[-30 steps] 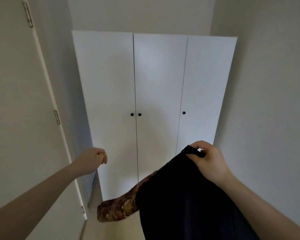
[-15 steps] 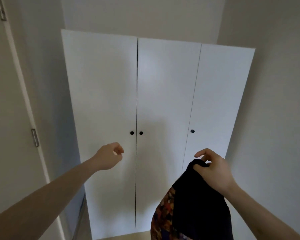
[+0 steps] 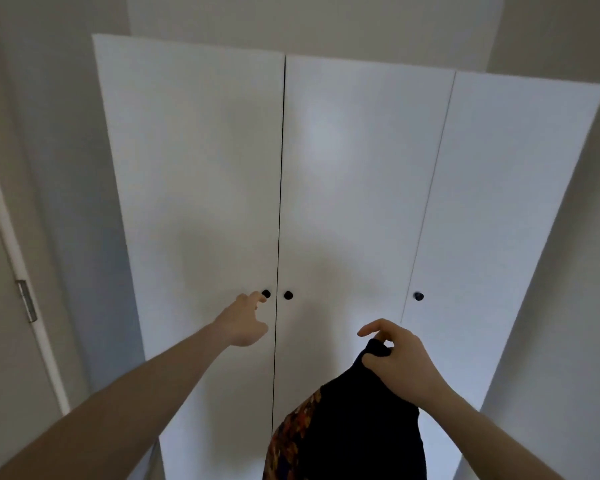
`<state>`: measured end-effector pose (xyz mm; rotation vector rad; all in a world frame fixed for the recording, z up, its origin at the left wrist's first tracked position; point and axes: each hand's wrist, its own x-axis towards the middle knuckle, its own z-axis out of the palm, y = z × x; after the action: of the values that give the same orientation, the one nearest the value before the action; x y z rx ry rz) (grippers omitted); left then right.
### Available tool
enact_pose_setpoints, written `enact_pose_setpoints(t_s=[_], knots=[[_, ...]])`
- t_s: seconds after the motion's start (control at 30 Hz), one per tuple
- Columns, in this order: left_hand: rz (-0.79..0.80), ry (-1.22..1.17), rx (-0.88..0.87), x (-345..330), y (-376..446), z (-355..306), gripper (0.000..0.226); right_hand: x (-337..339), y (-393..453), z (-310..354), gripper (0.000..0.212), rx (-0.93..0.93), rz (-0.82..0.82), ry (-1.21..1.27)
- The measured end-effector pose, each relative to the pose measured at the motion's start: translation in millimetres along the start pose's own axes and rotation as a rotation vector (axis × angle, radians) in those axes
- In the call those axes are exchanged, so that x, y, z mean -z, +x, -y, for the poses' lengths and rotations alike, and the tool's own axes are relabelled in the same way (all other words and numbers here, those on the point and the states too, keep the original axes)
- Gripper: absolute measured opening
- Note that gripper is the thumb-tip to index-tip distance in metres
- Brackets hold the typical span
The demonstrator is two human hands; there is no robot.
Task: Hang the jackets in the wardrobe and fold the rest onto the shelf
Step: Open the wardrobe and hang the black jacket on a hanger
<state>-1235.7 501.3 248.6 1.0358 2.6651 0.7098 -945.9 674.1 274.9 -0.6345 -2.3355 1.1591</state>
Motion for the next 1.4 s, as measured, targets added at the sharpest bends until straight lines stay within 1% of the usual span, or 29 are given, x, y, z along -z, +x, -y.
enact_pose_setpoints(t_s=[0.17,0.33,0.5,0.63,0.8,0.87,1.0,1.1,1.13,1.2,1.23,1.33,1.4], knots=[[0.017,0.089,0.083,-15.3,67.2,-0.7,0.07,-13.0,66.6,-26.7,0.043,0.006,0.15,0.036],[0.026,0.118,0.168,-37.8,111.8,7.1,0.072,-26.6,114.2,-53.2,0.041,0.003,0.265,0.052],[-0.015,0.112,0.17,-55.4,133.4,14.8,0.076,-36.3,153.5,-70.5,0.04,0.051,0.288,-0.001],[-0.108,0.092,0.177,-59.8,136.6,14.6,0.065,-46.9,181.3,-79.9,0.048,0.119,0.274,-0.096],[-0.177,0.064,0.175,-64.2,107.5,17.9,0.057,-64.8,210.9,-86.7,0.055,0.185,0.298,-0.202],[-0.238,0.021,0.168,-69.9,86.0,23.4,0.055,-75.9,222.9,-86.8,0.059,0.209,0.334,-0.239],[-0.347,-0.051,0.156,-81.5,31.3,37.1,0.043,-106.9,242.4,-87.2,0.075,0.221,0.38,-0.312],[-0.403,-0.095,0.203,-82.1,-15.8,49.3,0.033,-134.3,251.3,-84.8,0.089,0.236,0.4,-0.346],[-0.422,-0.108,0.235,-80.6,-29.4,53.1,0.028,-142.4,254.3,-83.1,0.091,0.269,0.386,-0.363],[-0.459,-0.12,0.303,-74.9,-54.0,58.5,0.019,-156.3,260.7,-80.4,0.086,0.315,0.348,-0.386],[-0.477,-0.119,0.339,-71.1,-65.5,61.5,0.021,-162.6,263.7,-79.2,0.083,0.319,0.338,-0.39],[-0.52,-0.124,0.463,-53.3,-96.1,70.7,0.048,-180.7,271.1,-76.9,0.079,0.309,0.322,-0.401],[-0.554,-0.115,0.543,-39.3,-114.6,77.7,0.06,-190.6,275.3,-78.1,0.076,0.291,0.307,-0.4]])
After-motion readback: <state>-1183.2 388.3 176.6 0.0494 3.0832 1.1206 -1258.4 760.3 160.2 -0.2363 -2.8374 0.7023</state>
